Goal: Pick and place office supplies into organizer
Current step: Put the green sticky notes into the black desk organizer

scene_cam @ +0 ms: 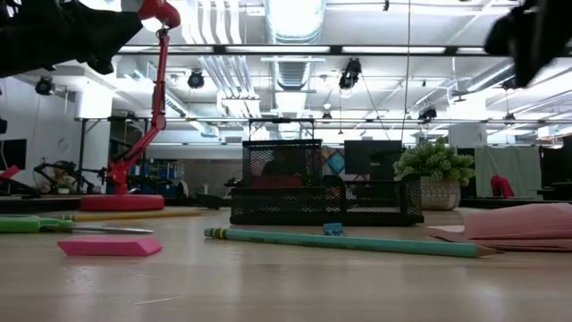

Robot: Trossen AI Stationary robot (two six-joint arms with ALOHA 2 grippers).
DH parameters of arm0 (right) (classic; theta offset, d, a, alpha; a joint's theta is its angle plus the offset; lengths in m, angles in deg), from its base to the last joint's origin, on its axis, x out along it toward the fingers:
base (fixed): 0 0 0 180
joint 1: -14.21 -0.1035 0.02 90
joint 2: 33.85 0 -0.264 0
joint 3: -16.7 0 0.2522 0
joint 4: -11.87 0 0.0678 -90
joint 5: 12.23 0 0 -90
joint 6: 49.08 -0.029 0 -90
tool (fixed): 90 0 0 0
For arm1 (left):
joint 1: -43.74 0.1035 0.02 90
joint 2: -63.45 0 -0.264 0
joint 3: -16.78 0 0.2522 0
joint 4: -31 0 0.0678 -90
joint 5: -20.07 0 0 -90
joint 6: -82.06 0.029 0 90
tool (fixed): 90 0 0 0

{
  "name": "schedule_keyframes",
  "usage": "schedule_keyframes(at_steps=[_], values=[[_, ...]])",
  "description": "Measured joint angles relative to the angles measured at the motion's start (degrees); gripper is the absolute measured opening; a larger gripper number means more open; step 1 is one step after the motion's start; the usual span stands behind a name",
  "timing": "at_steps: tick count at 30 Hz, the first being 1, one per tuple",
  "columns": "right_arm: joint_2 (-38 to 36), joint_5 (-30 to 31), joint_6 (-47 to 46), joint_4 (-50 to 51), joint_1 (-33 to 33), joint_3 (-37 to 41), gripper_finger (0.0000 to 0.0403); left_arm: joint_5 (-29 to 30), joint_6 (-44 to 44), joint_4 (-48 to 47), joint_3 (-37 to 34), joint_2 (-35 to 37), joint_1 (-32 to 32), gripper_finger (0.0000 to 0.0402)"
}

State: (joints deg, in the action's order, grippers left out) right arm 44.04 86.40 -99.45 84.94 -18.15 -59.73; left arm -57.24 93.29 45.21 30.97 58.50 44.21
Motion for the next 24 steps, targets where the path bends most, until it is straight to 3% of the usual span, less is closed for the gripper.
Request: schedule_keyframes(at_steps=[5, 15, 24], values=[[7.1, 0.0, -7.3, 4.8, -4.7, -2.7, 0.0171, 0.0, 0.0, 0.0, 0.0, 0.0, 0.0, 0.0089], [18.7, 0.0, -8.4, 6.7, -9.2, -5.3, 0.0171, 0.0, 0.1, -1.1, 0.0, 0.0, 0.0, 0.0089], [22.7, 0.5, -9.7, 10.8, -9.3, -5.2, 0.0171, 0.1, 0.2, -1.1, 0.0, 0.0, 0.0, 0.0089]])
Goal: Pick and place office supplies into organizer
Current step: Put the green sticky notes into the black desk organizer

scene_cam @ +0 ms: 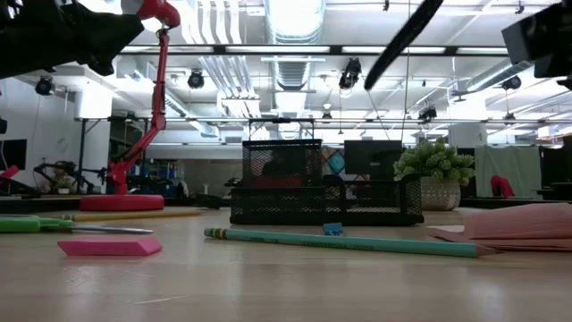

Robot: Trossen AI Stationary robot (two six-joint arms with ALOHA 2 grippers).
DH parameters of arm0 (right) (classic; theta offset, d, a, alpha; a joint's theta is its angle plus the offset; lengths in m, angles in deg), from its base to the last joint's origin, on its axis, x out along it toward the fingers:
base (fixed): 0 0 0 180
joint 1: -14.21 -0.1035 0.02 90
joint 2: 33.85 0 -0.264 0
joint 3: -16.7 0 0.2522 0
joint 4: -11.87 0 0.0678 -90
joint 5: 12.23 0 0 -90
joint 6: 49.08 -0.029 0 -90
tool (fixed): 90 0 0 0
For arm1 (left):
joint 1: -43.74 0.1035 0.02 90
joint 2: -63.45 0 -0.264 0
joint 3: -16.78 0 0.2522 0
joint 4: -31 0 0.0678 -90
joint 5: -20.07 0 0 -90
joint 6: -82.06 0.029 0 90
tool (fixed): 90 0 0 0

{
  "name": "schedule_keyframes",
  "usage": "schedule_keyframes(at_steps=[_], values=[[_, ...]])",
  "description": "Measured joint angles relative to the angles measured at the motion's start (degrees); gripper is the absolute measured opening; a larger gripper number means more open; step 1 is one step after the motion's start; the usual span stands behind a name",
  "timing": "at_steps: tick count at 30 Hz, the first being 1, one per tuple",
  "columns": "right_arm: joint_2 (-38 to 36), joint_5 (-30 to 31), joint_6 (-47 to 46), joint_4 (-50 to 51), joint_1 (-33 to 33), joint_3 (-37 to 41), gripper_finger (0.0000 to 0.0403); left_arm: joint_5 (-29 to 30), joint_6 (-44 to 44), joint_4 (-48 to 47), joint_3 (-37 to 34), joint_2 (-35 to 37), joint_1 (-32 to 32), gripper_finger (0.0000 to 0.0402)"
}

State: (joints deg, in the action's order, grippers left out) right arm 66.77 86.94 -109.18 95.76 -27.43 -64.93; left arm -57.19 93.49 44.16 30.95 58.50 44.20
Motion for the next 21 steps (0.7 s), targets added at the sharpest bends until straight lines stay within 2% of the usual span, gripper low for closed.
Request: schedule_keyframes(at_steps=[21], values=[[-0.1, 0.0, -2.9, -3.2, 0.0, 5.0, 0.0171, 0.0, 0.0, 0.0, 0.0, 0.0, 0.0, 0.0089]])
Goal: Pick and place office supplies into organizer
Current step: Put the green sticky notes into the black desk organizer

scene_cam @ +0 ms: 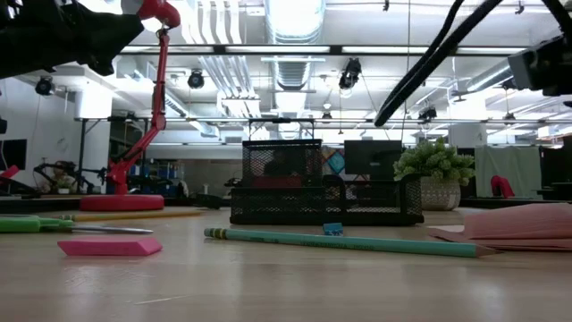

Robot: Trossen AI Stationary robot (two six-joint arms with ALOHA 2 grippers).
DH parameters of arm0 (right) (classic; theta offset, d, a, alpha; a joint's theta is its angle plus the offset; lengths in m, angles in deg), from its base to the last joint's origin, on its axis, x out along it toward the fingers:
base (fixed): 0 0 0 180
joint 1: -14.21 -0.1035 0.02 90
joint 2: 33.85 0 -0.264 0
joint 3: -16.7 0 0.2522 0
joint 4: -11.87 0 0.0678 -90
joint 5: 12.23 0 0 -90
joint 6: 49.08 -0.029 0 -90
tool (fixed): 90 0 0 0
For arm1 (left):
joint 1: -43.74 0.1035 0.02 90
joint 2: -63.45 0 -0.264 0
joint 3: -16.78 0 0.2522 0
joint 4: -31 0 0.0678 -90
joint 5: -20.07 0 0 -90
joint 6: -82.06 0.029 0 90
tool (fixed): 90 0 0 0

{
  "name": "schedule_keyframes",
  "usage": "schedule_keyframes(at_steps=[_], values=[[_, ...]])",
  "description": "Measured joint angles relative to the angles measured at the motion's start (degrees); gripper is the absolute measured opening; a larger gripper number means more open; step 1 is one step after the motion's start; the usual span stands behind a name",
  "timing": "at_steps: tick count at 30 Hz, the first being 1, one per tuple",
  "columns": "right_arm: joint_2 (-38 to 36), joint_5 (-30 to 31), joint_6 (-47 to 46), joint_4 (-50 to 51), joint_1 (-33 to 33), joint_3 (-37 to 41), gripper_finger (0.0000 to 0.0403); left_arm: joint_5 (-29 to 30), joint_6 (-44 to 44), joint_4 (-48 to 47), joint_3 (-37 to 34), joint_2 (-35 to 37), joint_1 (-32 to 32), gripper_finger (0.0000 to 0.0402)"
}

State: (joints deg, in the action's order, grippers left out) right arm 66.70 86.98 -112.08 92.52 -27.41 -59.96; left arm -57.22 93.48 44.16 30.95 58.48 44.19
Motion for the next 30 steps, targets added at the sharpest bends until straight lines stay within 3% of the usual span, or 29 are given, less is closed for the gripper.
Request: schedule_keyframes(at_steps=[30], values=[[0.0, -0.1, 2.1, -7.4, 0.0, 5.6, 0.0171, 0.0, 0.0, 0.0, 0.0, 0.0, 0.0, 0.0089]])
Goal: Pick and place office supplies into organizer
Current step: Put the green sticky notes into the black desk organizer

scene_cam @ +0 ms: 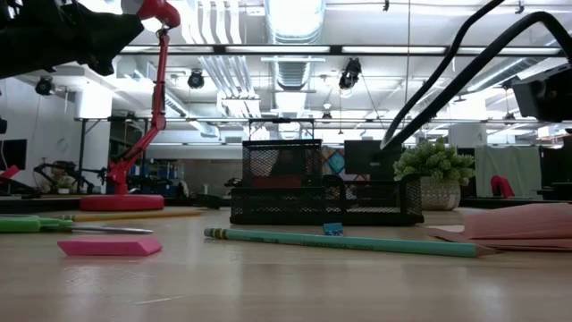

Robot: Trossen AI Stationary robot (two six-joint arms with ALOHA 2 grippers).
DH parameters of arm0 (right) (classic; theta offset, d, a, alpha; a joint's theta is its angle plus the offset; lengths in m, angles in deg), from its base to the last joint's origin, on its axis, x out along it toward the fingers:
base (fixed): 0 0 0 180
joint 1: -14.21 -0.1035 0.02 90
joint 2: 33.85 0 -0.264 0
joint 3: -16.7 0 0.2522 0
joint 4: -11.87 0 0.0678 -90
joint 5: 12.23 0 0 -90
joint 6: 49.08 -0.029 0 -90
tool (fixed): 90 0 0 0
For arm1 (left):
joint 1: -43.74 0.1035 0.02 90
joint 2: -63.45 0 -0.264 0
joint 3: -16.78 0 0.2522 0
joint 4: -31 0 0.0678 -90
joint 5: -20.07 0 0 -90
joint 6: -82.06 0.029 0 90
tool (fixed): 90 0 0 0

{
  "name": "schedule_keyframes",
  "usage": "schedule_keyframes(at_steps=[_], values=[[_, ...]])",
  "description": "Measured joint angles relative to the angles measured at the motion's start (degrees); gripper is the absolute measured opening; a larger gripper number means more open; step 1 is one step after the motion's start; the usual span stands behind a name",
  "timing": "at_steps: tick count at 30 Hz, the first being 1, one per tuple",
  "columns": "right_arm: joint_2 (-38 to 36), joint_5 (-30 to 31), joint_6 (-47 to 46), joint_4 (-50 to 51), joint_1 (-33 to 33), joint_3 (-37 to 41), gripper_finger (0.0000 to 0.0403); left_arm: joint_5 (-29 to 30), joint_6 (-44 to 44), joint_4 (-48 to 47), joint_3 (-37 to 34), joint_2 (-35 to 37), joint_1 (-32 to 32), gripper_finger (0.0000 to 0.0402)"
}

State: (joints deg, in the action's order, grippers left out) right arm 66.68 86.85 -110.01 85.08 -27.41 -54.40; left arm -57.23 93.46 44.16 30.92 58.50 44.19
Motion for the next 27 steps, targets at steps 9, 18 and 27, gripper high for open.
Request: schedule_keyframes(at_steps=[9, 18, 27], values=[[0.0, 0.0, -0.1, 0.1, 0.0, 0.1, 0.0148, 0.0, 0.0, 0.0, 0.0, 0.0, 0.0, 0.0089], [0.0, -0.1, -0.1, 0.1, 0.0, 0.1, 0.0068, 0.0, 0.0, 0.0, 0.0, 0.0, 0.0, 0.0089], [0.0, -1.5, 0.1, 0.1, 0.0, 0.1, 0.0010, 0.0, 0.0, 0.0, 0.0, 0.0, 0.0, 0.0089]])
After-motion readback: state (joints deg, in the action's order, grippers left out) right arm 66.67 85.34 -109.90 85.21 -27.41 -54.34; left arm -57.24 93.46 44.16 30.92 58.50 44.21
